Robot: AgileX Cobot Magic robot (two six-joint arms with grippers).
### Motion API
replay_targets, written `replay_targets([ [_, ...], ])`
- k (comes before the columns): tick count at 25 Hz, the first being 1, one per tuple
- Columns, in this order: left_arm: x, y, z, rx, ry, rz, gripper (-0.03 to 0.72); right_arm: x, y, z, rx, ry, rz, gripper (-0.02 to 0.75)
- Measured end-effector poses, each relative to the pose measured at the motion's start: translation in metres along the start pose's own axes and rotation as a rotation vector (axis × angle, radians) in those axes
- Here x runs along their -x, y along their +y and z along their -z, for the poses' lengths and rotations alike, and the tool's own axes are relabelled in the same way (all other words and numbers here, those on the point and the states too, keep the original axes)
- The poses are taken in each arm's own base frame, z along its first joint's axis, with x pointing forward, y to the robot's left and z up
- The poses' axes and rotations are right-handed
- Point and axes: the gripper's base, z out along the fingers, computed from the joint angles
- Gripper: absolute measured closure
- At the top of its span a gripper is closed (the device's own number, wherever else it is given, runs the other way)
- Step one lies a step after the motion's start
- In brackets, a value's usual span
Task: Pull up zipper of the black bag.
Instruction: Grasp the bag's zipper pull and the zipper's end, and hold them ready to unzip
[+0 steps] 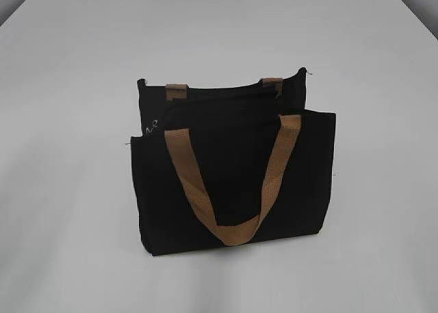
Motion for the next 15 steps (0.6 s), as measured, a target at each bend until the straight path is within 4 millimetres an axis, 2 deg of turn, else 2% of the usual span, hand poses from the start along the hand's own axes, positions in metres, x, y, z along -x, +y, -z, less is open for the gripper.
replay_targets([
  [4,0.003,0.011,-0.053,-0.115,0.092,0.015,0.269,0.028,0.003,-0.011,0.070,-0.042,0.079,0.178],
  [6,-0.003,0.021,-0.082,-0.136,0.161,0.035,0.268,0.044,0.006,-0.017,0.102,-0.075,0.095,0.178],
  [10,-0.019,0.033,-0.124,-0.169,0.251,0.050,0.267,0.075,0.012,-0.032,0.155,-0.083,0.121,0.178],
  [15,-0.048,0.021,-0.168,-0.260,0.354,0.015,0.267,0.111,0.025,-0.060,0.229,-0.059,0.172,0.178],
])
